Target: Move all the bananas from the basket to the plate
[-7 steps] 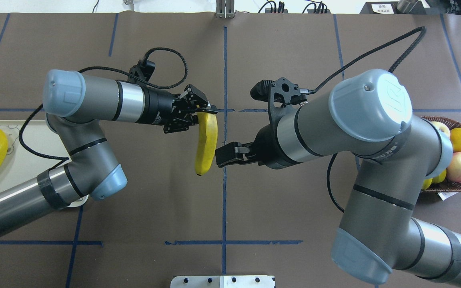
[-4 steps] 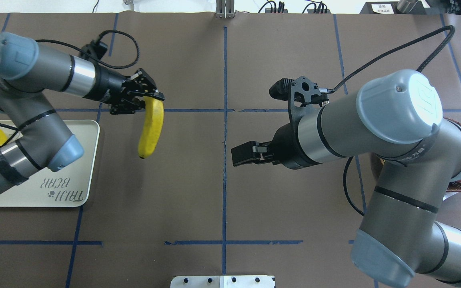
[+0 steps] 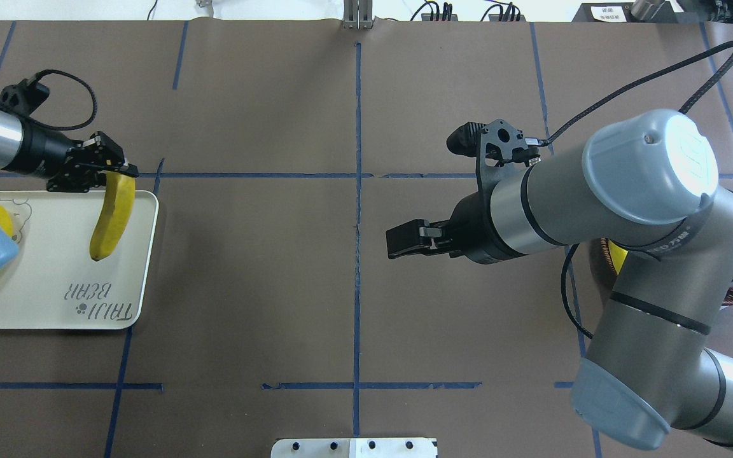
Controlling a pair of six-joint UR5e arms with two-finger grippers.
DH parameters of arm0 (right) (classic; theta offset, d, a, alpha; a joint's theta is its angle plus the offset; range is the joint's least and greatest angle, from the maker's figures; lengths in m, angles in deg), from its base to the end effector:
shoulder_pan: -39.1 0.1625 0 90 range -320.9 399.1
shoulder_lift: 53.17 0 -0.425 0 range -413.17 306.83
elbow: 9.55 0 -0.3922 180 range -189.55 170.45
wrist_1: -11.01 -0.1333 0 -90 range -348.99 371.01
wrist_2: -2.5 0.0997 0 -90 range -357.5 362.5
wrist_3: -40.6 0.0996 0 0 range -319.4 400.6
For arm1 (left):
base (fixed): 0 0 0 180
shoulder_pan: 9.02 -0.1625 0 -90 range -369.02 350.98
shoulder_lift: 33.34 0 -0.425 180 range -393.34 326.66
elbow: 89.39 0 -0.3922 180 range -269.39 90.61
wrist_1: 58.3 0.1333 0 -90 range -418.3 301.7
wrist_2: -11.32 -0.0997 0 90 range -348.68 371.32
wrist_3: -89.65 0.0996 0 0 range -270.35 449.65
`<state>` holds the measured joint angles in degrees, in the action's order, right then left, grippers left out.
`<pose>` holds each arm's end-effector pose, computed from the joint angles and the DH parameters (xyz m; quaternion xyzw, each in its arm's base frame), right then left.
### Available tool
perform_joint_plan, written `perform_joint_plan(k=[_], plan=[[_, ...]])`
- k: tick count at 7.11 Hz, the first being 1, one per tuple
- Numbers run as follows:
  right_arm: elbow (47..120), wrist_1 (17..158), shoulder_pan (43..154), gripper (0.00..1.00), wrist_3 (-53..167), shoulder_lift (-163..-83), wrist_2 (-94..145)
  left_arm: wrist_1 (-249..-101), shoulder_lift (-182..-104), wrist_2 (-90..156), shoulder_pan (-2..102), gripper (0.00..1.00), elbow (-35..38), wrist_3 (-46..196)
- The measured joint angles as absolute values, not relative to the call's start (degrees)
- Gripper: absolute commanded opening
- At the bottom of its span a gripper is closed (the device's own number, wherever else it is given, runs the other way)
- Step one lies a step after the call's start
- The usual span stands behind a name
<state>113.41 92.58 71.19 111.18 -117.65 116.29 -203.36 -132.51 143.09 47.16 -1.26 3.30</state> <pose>-0.3835 -0.3504 0.1557 0.0795 -0.5606 -0.0229 0.8240 0.2610 -0.5098 0.4784 -0.0231 0.5714 -0.1882 0.7985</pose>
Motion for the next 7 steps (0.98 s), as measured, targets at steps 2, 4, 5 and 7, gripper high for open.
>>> perform_joint_plan(k=[2,4,5,7], plan=[[113.47,92.61,71.32,1.0,111.18,-117.9,116.3,-201.3,-127.33,143.2,48.14,0.0,-1.23,9.39],[113.53,92.58,71.35,1.0,111.18,-118.02,116.26,-200.54,-123.78,142.91,48.43,0.0,-1.46,13.73],[113.56,92.58,71.35,1.0,111.18,-118.14,116.29,-200.46,-122.8,142.74,48.59,0.0,-1.69,15.17],[113.58,92.61,71.36,1.0,111.18,-118.3,116.32,-200.28,-121.28,142.46,49.33,0.63,-2.11,17.67]])
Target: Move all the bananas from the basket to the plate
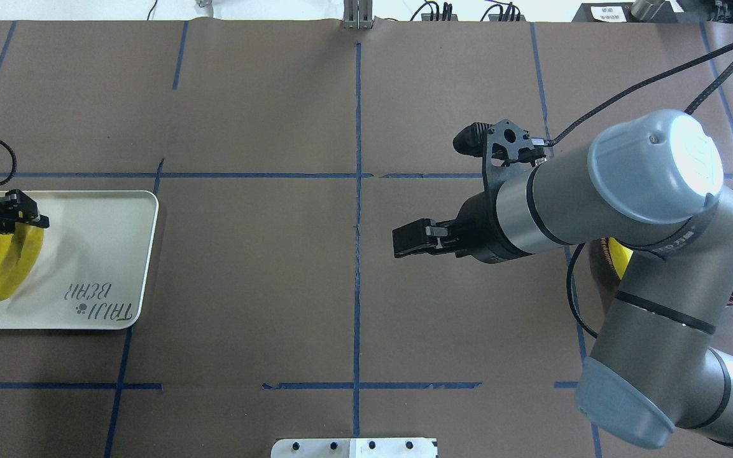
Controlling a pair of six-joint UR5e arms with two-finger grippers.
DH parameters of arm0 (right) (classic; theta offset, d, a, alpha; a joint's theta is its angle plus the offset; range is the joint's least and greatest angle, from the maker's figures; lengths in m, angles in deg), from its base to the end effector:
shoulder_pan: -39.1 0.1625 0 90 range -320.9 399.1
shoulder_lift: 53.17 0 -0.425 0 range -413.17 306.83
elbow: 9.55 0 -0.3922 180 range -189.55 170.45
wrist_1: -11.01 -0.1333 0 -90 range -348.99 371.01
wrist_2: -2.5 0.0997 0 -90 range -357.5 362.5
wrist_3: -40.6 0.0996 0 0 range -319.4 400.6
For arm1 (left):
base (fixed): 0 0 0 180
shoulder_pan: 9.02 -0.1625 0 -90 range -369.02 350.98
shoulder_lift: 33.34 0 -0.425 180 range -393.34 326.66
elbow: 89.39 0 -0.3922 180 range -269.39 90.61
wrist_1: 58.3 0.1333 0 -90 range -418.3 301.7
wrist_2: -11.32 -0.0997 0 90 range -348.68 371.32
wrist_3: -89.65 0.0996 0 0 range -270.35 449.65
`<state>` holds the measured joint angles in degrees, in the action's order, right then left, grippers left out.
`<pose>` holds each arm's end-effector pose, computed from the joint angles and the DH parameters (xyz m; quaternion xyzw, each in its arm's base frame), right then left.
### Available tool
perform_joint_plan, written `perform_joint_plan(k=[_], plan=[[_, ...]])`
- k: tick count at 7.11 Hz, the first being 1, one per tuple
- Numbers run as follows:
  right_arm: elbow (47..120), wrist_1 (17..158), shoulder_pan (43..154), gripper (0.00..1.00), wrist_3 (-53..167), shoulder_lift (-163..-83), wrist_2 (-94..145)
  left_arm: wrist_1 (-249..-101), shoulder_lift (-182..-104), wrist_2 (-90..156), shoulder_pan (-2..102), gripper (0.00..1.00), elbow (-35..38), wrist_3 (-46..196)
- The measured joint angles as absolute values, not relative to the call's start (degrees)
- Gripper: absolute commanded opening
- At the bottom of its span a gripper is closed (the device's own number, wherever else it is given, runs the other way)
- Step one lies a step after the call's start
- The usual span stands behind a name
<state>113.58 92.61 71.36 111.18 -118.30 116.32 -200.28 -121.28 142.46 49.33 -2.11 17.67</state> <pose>-0.3816 -0.3509 0.1606 0.0781 -0.5575 -0.0207 0.8263 0.2038 -0.4598 0.5977 -0.0214 0.4937 -0.1637 0.8538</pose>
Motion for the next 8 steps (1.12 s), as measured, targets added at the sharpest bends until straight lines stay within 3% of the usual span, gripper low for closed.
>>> perform_joint_plan(k=[1,6,8], plan=[[113.59,92.6,71.36,1.0,111.18,-118.37,116.32,-200.11,-120.94,142.4,49.51,1.0,-2.19,18.23],[114.46,92.55,76.42,1.0,110.43,-122.44,118.93,-199.23,-121.01,145.51,50.68,1.0,-0.35,18.43],[114.63,92.21,82.38,1.0,105.02,-128.79,123.49,-191.54,-122.44,149.08,52.15,1.0,6.1,17.84]])
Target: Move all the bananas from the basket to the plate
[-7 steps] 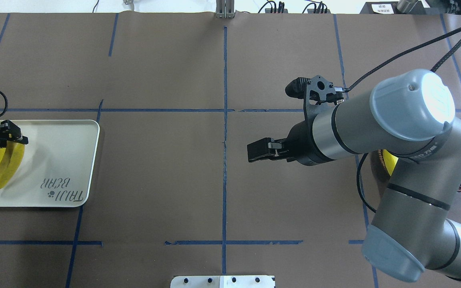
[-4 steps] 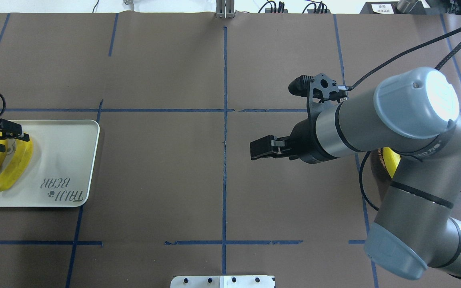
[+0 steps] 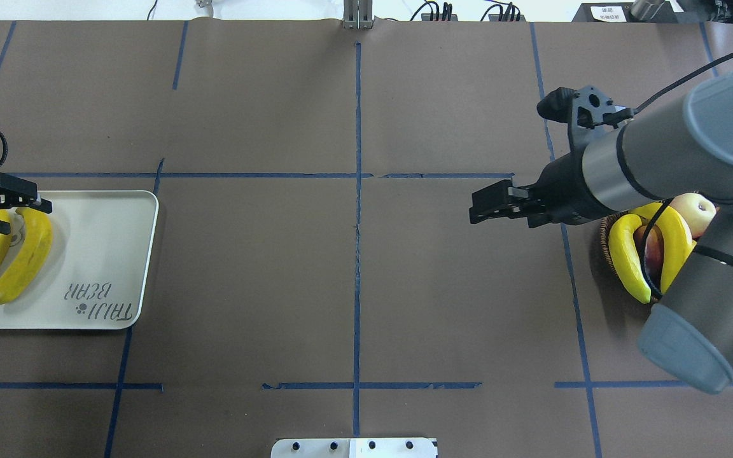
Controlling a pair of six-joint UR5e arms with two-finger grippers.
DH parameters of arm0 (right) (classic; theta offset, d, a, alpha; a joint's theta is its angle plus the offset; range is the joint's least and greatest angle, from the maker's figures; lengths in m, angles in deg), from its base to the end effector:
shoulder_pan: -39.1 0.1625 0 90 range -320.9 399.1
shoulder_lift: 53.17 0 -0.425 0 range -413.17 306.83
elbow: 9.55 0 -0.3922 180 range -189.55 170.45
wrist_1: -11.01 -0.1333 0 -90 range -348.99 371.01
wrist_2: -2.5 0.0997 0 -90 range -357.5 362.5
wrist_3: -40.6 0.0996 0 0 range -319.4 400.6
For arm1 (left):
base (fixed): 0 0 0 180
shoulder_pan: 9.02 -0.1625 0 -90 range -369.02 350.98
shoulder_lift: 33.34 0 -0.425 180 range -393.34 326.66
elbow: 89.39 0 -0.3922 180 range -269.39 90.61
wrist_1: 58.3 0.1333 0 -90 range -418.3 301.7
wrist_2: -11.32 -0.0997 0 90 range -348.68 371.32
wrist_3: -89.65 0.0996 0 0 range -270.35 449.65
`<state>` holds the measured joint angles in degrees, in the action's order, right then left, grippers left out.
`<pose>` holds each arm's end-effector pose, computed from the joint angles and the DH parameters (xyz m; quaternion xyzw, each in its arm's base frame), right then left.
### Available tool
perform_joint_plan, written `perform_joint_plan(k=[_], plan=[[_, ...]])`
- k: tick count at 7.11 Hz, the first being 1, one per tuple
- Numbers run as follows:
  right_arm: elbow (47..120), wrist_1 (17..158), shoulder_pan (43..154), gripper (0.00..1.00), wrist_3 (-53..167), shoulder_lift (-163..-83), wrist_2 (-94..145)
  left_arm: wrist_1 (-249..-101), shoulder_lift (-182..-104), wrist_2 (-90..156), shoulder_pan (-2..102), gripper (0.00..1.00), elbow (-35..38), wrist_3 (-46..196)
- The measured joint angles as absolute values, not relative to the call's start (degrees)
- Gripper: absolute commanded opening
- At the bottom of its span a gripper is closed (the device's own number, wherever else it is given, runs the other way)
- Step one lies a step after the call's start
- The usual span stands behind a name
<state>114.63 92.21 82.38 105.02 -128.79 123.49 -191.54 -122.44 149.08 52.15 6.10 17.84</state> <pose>-0.3011 -0.3962 0.2423 0.0682 -0.5140 0.0034 0.8551 0.1893 -0.4675 0.5271 -0.0481 0.5216 -0.1535 0.8379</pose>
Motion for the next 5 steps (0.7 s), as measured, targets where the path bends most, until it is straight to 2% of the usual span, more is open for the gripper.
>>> perform_joint_plan(k=[2,5], plan=[[114.77,92.23,86.21,1.0,100.25,-135.99,124.69,-177.54,-127.23,149.72,52.36,1.0,14.13,17.47],[114.22,92.14,89.21,1.0,100.81,-145.77,122.87,-171.16,-132.23,149.22,51.76,1.0,16.86,14.14]])
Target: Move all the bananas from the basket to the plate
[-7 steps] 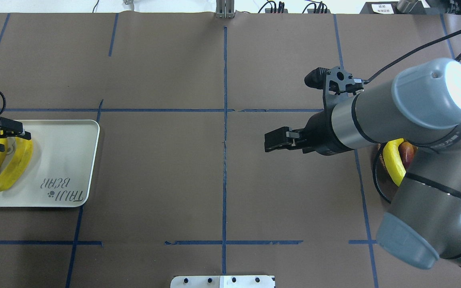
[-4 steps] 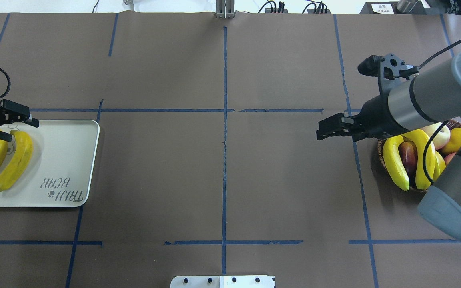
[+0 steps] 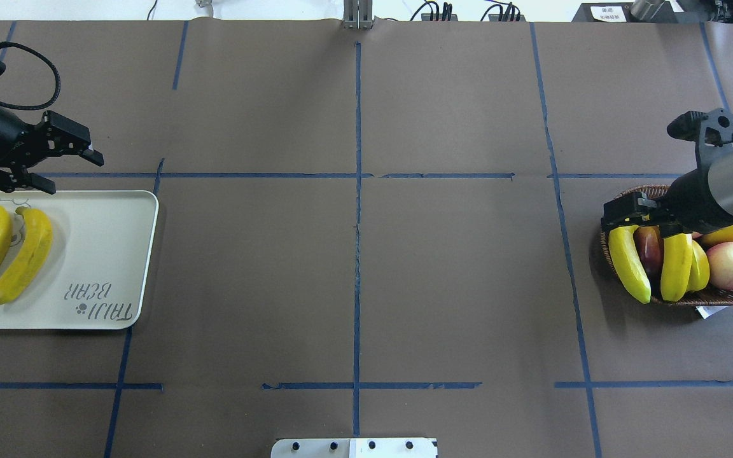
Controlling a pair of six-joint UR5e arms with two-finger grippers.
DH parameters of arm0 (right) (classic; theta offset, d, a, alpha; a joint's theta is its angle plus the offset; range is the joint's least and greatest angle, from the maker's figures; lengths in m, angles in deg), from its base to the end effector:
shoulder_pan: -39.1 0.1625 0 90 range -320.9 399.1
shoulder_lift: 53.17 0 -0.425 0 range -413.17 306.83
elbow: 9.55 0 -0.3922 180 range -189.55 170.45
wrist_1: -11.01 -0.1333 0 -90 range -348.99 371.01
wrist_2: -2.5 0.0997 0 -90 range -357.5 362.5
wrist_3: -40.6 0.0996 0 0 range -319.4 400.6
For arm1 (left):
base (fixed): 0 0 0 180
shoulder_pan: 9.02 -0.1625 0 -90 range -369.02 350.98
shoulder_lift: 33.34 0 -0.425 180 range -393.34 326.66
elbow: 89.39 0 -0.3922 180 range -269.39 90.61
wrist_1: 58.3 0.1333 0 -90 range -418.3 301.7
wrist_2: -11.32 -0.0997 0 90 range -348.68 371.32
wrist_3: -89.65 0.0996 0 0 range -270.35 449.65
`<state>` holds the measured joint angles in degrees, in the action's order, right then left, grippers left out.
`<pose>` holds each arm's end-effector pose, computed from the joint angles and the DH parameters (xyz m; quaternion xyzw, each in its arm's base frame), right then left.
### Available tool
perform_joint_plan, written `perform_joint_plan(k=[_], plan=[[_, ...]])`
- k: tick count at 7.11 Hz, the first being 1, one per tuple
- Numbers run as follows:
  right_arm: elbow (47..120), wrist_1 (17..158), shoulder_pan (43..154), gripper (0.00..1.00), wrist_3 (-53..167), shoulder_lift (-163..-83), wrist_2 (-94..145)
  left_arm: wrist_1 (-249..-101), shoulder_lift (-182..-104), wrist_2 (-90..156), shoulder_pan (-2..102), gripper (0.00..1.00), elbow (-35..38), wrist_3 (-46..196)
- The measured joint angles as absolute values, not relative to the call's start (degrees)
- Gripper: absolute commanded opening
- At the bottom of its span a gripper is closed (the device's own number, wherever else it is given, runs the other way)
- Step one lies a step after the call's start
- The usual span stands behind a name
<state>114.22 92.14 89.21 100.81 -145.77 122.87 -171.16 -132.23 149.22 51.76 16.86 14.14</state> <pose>-0.2236 -0.3969 0.3857 0.0235 -0.4113 0.0717 0.9084 0.2103 -0.4977 0.3864 -0.0667 0.5208 -0.1763 0.8326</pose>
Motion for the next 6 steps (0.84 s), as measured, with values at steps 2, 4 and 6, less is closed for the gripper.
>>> perform_joint_plan(k=[2,4,6], plan=[[112.18,91.81,90.14,1.0,105.97,-147.57,121.55,-170.91,-132.77,149.14,51.59,1.0,16.98,13.53],[109.22,91.24,91.42,1.0,107.96,-147.83,120.52,-170.89,-133.19,149.13,51.54,1.0,17.22,13.36],[107.11,91.1,92.24,1.0,108.47,-148.77,120.71,-170.89,-133.7,149.13,51.54,1.0,17.29,13.08]])
